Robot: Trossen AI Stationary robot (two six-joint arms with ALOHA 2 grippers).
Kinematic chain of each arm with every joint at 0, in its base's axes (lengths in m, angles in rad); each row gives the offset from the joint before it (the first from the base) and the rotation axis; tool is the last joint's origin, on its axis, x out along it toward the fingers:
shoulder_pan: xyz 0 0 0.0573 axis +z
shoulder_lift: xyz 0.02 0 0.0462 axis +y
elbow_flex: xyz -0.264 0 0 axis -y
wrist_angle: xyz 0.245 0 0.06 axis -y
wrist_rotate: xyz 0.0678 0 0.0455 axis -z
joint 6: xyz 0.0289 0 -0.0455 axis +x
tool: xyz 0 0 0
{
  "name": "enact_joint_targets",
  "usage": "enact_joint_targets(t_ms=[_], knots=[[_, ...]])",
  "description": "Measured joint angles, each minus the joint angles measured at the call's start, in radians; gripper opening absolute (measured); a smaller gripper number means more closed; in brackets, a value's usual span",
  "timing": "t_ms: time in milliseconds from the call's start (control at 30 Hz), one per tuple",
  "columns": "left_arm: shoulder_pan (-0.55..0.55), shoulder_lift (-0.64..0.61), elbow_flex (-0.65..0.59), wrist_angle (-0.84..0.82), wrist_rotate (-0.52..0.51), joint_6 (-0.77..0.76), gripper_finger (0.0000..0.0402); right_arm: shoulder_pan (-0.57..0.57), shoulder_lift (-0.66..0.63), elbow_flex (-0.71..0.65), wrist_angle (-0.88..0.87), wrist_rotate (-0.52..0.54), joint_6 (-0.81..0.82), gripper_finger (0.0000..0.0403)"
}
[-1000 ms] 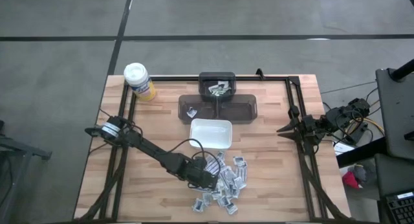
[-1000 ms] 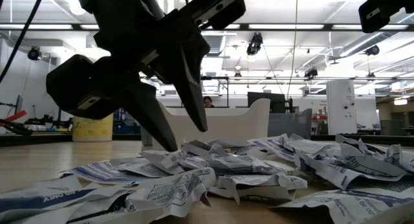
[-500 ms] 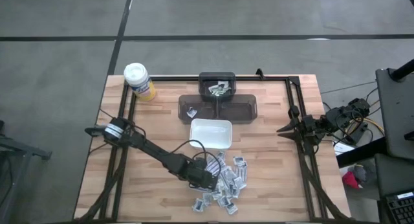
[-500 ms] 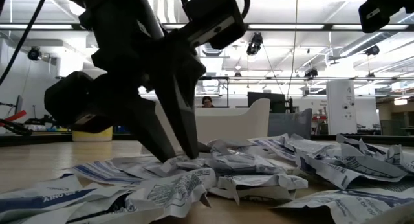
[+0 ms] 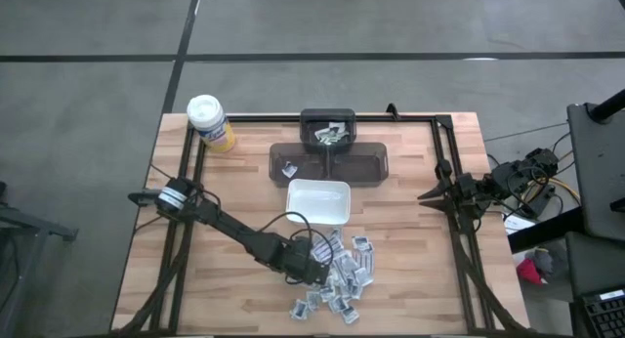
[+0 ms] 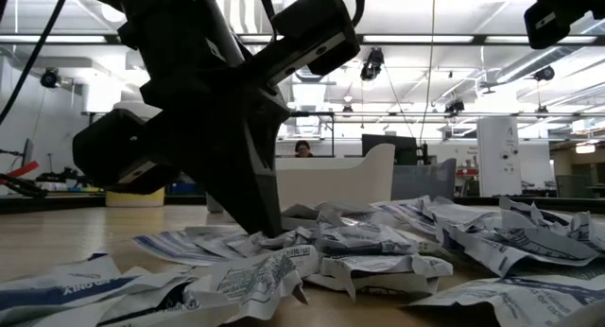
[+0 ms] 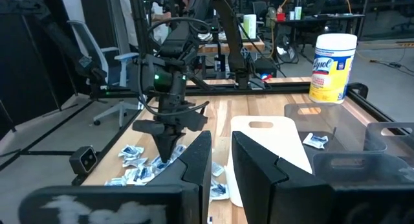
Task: Pick & Place First Aid Supplies
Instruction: Put the alcohol pad into the left black bin
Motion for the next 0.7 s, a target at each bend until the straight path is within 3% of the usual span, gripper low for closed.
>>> enact_joint_targets(t_ms=[533, 700], knots=[[0.000, -0.107, 0.022, -0.100, 0.011, 0.110, 0.0000, 0.000, 0.000, 0.000, 0.000, 0.000, -0.004, 0.0059], [0.002, -0.190, 0.021, -0.125, -0.086, 0.180, 0.0000, 0.000, 0.000, 0.000, 0.000, 0.000, -0.003, 0.0059]])
